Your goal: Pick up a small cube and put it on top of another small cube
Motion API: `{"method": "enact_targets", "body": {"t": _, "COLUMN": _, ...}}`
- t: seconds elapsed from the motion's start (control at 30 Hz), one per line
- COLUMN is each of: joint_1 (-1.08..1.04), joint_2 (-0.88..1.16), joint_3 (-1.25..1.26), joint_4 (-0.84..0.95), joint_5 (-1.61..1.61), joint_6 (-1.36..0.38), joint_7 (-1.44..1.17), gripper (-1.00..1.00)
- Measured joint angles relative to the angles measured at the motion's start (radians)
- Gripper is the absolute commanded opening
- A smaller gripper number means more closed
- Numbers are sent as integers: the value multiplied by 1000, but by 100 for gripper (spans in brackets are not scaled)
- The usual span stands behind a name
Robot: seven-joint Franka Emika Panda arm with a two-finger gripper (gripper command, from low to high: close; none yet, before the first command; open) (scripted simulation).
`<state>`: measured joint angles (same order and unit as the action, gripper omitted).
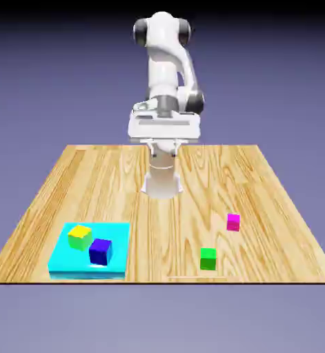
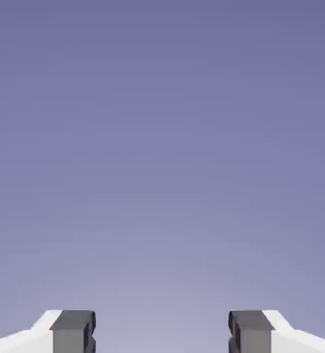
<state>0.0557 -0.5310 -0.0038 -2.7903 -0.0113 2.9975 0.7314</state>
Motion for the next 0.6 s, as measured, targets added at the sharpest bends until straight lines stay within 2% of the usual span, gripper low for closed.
{"method": "enact_targets", "body": {"t": 0.6, "joint_1": 663, "joint_2": 582, "joint_3": -56, "joint_4": 294, "joint_5": -168, "joint_6": -589, "joint_7": -143, "gripper": 0}}
